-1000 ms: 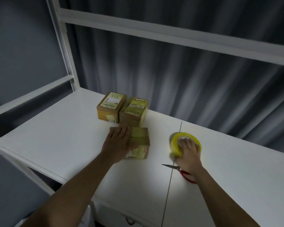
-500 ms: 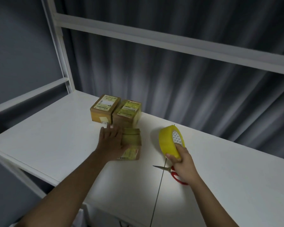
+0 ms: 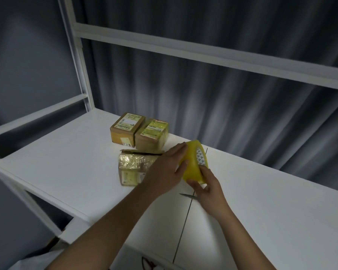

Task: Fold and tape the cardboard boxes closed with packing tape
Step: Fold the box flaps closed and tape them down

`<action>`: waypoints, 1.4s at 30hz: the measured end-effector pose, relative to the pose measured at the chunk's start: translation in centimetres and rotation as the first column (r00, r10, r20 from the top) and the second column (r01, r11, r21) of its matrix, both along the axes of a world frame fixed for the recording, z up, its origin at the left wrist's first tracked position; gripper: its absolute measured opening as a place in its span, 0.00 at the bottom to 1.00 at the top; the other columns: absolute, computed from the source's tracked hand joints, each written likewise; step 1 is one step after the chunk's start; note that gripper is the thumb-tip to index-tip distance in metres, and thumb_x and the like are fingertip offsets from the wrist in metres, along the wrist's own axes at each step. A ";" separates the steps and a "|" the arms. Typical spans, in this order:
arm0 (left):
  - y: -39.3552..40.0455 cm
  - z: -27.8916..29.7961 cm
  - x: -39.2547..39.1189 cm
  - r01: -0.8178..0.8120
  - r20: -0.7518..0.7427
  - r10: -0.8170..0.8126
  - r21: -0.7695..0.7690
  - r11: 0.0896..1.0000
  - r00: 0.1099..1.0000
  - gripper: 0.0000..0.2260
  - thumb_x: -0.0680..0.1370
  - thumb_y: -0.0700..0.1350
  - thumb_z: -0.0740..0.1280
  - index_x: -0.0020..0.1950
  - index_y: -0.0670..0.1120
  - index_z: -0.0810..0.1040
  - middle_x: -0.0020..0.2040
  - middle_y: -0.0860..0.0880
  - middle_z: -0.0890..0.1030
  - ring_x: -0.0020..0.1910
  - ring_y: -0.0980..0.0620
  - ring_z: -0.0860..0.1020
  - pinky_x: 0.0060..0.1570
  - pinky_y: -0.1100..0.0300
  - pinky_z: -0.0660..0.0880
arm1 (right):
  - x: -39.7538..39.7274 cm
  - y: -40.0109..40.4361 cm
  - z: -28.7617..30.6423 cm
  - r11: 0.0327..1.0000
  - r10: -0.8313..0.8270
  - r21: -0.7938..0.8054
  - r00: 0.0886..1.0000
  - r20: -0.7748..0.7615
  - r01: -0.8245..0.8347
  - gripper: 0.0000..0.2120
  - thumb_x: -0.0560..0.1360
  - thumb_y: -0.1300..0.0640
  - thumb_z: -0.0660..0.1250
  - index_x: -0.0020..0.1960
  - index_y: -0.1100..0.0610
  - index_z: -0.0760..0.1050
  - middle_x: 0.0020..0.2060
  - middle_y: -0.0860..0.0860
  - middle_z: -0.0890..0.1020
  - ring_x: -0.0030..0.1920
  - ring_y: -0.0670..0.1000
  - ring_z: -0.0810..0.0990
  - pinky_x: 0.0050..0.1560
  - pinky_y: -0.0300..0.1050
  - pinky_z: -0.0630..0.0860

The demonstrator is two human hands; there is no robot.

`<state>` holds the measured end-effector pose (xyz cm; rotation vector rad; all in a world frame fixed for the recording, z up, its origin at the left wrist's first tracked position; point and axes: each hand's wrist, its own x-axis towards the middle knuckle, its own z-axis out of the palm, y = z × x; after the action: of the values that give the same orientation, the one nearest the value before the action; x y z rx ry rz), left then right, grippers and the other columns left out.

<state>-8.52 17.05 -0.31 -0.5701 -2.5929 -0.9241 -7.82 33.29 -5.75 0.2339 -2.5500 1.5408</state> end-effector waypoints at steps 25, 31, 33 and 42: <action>1.8 0.6 0.2 -0.294 -0.182 0.298 0.051 0.955 0.937 0.03 0.75 0.33 0.65 0.47 0.39 0.74 0.44 0.41 0.75 0.43 0.45 0.74 0.39 0.55 0.71 | 0.3 -1.1 1.5 0.984 -0.035 0.172 0.997 -0.074 0.048 0.27 0.72 0.54 0.73 0.68 0.58 0.69 0.66 0.57 0.71 0.66 0.59 0.66 0.61 0.43 0.64; 1.2 0.6 -0.4 -0.094 -0.039 0.105 0.221 0.971 0.994 0.12 0.77 0.41 0.62 0.61 0.41 0.72 0.51 0.48 0.74 0.51 0.50 0.73 0.51 0.58 0.72 | 0.2 -0.4 2.1 0.987 -0.078 0.134 0.995 -0.062 0.086 0.26 0.73 0.56 0.72 0.68 0.60 0.70 0.63 0.57 0.74 0.63 0.59 0.70 0.60 0.44 0.66; 0.7 1.6 -0.8 -0.077 0.075 0.055 0.341 0.937 0.996 0.12 0.76 0.38 0.66 0.59 0.43 0.74 0.49 0.51 0.76 0.49 0.55 0.75 0.50 0.67 0.72 | 0.2 0.0 2.1 0.988 -0.076 0.132 0.996 -0.054 0.082 0.27 0.72 0.56 0.72 0.68 0.60 0.69 0.64 0.57 0.72 0.64 0.58 0.68 0.59 0.41 0.63; 0.6 1.3 0.1 -0.097 0.039 0.093 0.090 0.991 0.995 0.11 0.76 0.31 0.60 0.56 0.42 0.74 0.47 0.48 0.73 0.48 0.52 0.73 0.45 0.67 0.67 | -0.2 0.4 3.2 0.945 -0.027 0.321 0.992 -0.125 0.066 0.30 0.72 0.42 0.66 0.66 0.60 0.73 0.63 0.58 0.76 0.63 0.60 0.73 0.63 0.48 0.68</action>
<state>-8.44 17.69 1.04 -0.4060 -2.5670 -1.0242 -8.00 33.65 -2.52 0.2913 -2.6784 1.0477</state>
